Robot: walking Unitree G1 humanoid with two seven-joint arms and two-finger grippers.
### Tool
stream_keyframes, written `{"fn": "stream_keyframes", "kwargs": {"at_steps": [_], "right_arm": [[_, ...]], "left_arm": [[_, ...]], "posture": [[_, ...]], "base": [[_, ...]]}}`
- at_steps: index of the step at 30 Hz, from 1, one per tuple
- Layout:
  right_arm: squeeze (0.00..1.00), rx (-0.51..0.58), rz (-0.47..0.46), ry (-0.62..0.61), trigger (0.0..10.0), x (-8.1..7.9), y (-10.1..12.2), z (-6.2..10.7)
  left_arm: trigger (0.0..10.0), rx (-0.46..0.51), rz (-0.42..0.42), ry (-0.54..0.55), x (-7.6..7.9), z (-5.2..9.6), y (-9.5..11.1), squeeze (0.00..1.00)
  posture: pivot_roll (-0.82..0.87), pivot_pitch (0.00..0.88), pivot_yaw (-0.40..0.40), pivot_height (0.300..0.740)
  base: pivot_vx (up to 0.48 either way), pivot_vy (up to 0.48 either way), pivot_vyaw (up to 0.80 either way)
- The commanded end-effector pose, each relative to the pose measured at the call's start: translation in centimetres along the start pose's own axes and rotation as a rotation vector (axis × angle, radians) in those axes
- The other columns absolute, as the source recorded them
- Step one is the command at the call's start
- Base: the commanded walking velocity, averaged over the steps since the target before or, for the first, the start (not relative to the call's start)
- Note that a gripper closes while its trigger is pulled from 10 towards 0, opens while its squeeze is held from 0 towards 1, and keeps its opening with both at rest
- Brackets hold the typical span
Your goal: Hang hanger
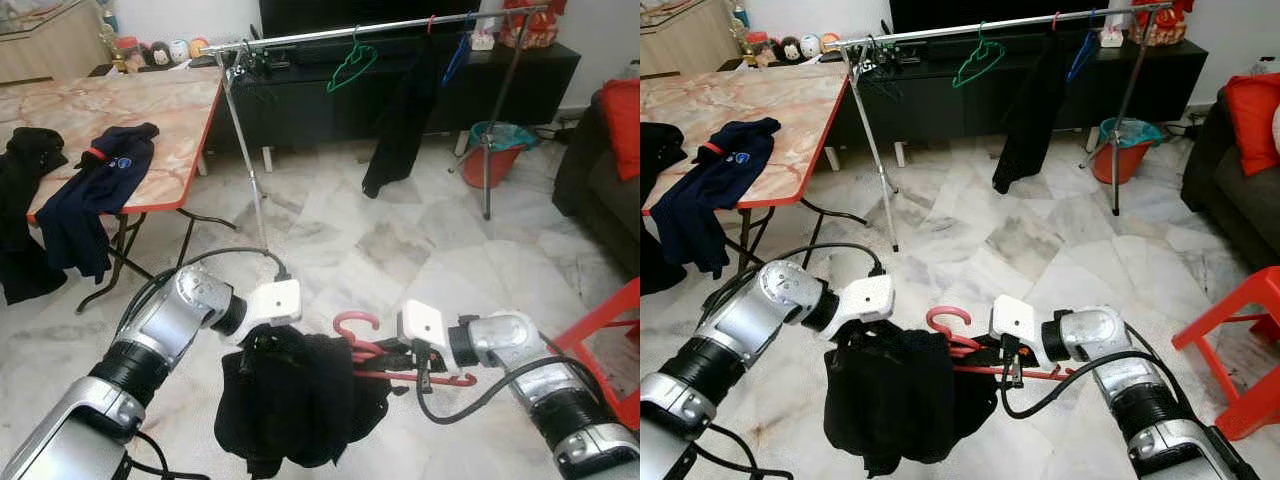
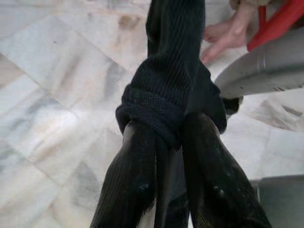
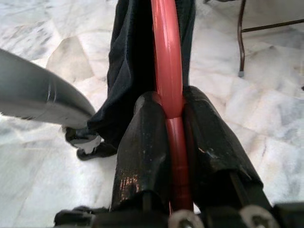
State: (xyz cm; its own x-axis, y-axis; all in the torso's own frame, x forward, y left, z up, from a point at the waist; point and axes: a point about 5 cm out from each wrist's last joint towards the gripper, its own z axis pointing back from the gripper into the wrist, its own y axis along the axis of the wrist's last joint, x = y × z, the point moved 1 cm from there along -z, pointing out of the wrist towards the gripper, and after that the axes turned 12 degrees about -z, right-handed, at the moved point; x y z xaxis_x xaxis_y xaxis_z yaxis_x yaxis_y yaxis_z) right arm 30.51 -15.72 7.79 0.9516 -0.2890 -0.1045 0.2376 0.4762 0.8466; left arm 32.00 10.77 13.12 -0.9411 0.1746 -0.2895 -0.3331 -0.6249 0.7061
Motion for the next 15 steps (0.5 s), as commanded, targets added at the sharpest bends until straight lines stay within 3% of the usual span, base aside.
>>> {"fn": "stream_keyframes", "kwargs": {"at_steps": [1, 15], "right_arm": [[0.0, 0.042, 0.01, -0.046, 0.0, 0.41, 0.61, 0.07], [0.0, 0.124, 0.0, -0.236, 0.0, 0.81, -0.13, -0.88]], "left_arm": [[10.0, 0.026, -0.048, 0.019, -0.72, 0.28, 0.93, 1.0], [10.0, 0.07, -0.062, 0.096, -1.66, 0.6, 1.9, 1.0]], "posture": [[0.09, 0.0, 0.068, 0.74], [0.09, 0.0, 0.058, 0.74]], "base": [[0.0, 0.0, 0.0], [0.0, 0.0, 0.0]]}}
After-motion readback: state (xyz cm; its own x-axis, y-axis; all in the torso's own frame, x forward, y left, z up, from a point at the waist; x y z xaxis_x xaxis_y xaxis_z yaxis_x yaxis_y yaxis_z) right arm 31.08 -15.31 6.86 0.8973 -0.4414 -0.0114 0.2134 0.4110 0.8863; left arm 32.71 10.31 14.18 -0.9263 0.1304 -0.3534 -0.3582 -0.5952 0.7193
